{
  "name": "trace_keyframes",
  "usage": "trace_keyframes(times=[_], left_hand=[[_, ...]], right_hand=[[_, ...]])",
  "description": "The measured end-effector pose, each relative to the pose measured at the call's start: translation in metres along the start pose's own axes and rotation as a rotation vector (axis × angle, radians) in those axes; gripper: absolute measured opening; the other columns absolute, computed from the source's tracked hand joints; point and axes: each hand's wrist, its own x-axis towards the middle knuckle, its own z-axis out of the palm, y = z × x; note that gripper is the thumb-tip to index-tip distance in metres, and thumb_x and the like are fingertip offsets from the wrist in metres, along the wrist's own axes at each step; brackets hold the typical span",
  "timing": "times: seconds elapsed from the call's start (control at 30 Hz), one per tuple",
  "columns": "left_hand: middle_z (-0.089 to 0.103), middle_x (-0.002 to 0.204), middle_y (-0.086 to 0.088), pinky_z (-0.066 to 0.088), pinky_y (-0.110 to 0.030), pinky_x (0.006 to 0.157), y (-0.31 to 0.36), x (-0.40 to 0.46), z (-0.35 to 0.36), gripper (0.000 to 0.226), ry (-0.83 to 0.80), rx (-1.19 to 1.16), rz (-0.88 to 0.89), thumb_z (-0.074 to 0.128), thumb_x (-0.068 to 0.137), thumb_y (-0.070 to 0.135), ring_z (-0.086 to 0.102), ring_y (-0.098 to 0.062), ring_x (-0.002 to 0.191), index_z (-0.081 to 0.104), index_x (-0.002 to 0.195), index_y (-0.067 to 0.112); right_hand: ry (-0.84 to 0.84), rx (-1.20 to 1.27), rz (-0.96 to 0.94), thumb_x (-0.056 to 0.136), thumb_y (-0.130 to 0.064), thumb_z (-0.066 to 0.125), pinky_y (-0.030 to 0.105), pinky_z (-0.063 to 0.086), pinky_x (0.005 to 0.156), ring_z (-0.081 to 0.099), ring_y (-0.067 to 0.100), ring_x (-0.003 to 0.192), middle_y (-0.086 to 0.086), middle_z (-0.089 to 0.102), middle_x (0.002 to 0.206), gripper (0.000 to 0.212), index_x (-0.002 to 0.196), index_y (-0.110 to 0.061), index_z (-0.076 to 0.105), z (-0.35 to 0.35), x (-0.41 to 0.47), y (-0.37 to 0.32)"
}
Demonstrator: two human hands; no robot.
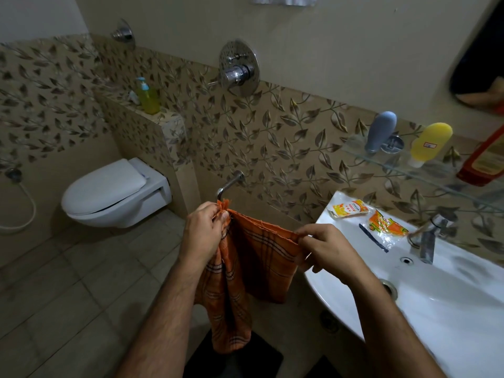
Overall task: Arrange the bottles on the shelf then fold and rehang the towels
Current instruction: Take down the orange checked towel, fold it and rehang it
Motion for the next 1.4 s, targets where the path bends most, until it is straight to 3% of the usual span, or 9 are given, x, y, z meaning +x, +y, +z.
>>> trace_keyframes(times=[0.13,0.27,0.43,0.63,0.73,0.83,0.97,1.17,1.4], left_hand=[[0.05,0.075,0.014,0.03,-0.011,0.058,0.0,-0.001,0.0,0.022,0.008,0.015,-0.005,0.059,0.094,0.014,0.049,-0.001,0.07,0.056,0.072,0.02],[0.053,0.078,0.009,0.036,-0.022,0.061,-0.004,0.002,0.001,0.018,0.008,0.029,-0.04,0.059,0.094,0.017,0.053,-0.008,0.075,0.061,0.076,0.017],[0.055,0.079,0.006,0.042,-0.028,0.065,-0.003,0.003,0.003,0.018,-0.024,0.011,-0.071,0.059,0.094,0.017,0.055,-0.012,0.076,0.063,0.076,0.013],[0.058,0.081,0.002,0.047,-0.032,0.068,-0.006,0.004,0.004,0.019,-0.05,0.019,-0.093,0.059,0.094,0.018,0.058,-0.014,0.078,0.066,0.079,0.008],[0.058,0.08,0.003,0.044,-0.021,0.061,-0.005,0.005,0.004,0.018,-0.063,0.014,-0.099,0.059,0.094,0.017,0.057,-0.012,0.074,0.066,0.08,0.008],[0.058,0.081,0.003,0.044,-0.026,0.063,-0.006,0.007,0.004,0.017,-0.059,0.038,-0.085,0.06,0.094,0.018,0.057,-0.013,0.076,0.067,0.082,0.008],[0.056,0.079,0.007,0.037,-0.009,0.053,-0.003,0.009,0.004,0.017,-0.055,0.032,-0.093,0.059,0.095,0.017,0.052,0.0,0.069,0.067,0.083,0.009],[0.058,0.084,0.003,0.036,-0.014,0.059,-0.007,0.013,0.005,0.016,-0.049,0.042,-0.079,0.06,0.094,0.018,0.053,-0.003,0.073,0.068,0.086,0.007],[0.054,0.079,0.003,0.032,-0.009,0.052,-0.009,0.015,0.005,0.017,-0.053,0.066,-0.065,0.06,0.094,0.017,0.048,-0.002,0.066,0.067,0.083,0.005]], right_hand=[[0.017,0.132,-0.03,0.092,-0.006,0.051,0.032,0.053,0.063,0.069,0.024,0.072,0.01,0.075,0.076,0.024,0.084,-0.007,0.074,0.0,0.0,0.004],[-0.021,-0.086,-0.144,0.077,-0.03,0.082,0.022,0.056,0.065,0.07,0.004,0.074,-0.007,0.075,0.077,0.013,0.084,-0.024,0.073,-0.003,0.003,0.013],[0.176,-0.402,-0.269,0.087,-0.038,0.07,0.03,0.049,0.065,0.059,0.005,0.076,-0.009,0.065,0.081,0.013,0.084,-0.026,0.074,0.001,0.009,0.018],[0.132,-0.353,-0.325,0.096,-0.025,0.06,0.03,0.053,0.073,0.063,0.006,0.083,-0.012,0.069,0.087,0.009,0.095,-0.027,0.068,-0.002,0.008,0.022],[0.056,-0.252,-0.37,0.094,-0.012,0.058,0.02,0.054,0.074,0.066,0.002,0.086,-0.018,0.069,0.094,0.035,0.112,-0.042,0.059,-0.003,0.005,0.022],[0.0,-0.33,-0.395,0.092,-0.009,0.056,0.024,0.054,0.077,0.064,-0.001,0.088,-0.019,0.07,0.101,0.038,0.115,-0.039,0.063,-0.004,0.007,0.021],[-0.019,-0.376,-0.384,0.09,-0.015,0.061,0.023,0.053,0.074,0.064,-0.004,0.08,-0.022,0.069,0.087,0.025,0.102,-0.033,0.072,-0.007,0.01,0.02],[-0.049,-0.382,-0.311,0.089,-0.028,0.062,0.036,0.055,0.069,0.065,0.005,0.073,-0.01,0.07,0.075,0.01,0.081,-0.03,0.066,-0.008,0.01,0.02],[0.136,-0.203,-0.314,0.086,-0.025,0.068,0.028,0.049,0.056,0.061,0.006,0.063,-0.006,0.068,0.07,0.017,0.069,-0.025,0.066,-0.005,0.007,0.017]])
